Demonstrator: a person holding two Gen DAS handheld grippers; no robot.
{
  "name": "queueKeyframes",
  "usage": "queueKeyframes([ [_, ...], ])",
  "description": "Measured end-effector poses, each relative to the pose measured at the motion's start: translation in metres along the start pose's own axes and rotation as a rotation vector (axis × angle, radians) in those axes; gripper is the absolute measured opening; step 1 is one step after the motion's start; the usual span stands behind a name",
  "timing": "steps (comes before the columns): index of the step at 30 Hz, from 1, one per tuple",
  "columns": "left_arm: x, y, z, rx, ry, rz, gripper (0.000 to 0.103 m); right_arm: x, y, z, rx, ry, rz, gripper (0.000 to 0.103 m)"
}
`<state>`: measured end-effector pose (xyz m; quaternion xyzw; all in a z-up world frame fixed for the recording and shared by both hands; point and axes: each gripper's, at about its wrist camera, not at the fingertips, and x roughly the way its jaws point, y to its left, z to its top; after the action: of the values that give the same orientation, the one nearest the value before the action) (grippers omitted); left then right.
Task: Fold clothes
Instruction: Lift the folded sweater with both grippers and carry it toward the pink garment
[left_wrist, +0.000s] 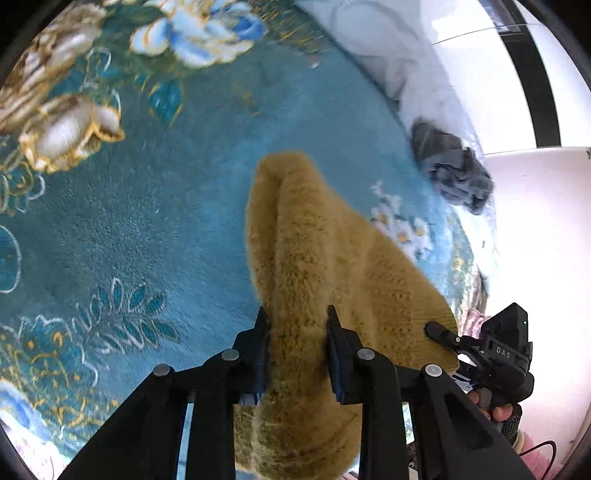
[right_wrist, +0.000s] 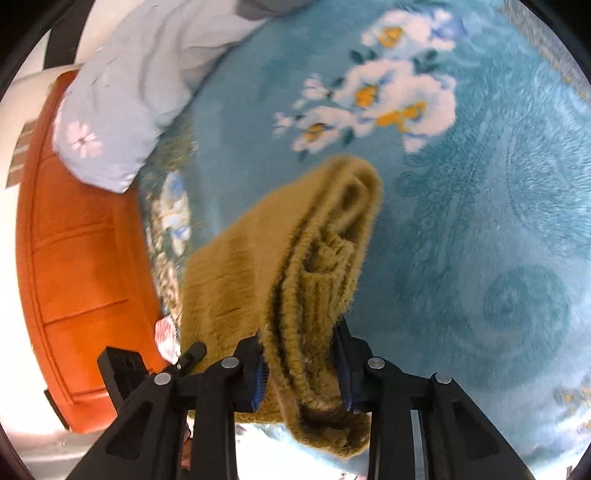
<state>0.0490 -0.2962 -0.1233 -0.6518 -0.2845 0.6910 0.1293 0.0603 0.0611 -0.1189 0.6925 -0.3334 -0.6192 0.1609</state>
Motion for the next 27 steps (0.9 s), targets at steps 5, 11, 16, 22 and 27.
queueKeyframes([
  [5, -0.033, -0.034, -0.025, 0.051, -0.015, -0.017, 0.028, -0.055, 0.008, -0.027, -0.005, -0.053, 0.027, 0.032],
  [11, -0.059, -0.086, -0.031, 0.117, -0.044, -0.059, 0.028, -0.120, 0.014, -0.046, -0.011, -0.143, 0.059, 0.032],
  [16, -0.077, -0.157, -0.055, 0.258, -0.087, -0.083, 0.028, -0.191, 0.011, -0.055, -0.038, -0.267, 0.122, 0.032],
  [22, -0.087, -0.258, -0.101, 0.401, -0.175, -0.112, 0.028, -0.284, -0.025, -0.078, -0.071, -0.398, 0.208, 0.032],
  [27, -0.078, -0.334, -0.162, 0.442, -0.236, -0.125, 0.028, -0.364, -0.072, -0.095, -0.109, -0.467, 0.251, 0.032],
])
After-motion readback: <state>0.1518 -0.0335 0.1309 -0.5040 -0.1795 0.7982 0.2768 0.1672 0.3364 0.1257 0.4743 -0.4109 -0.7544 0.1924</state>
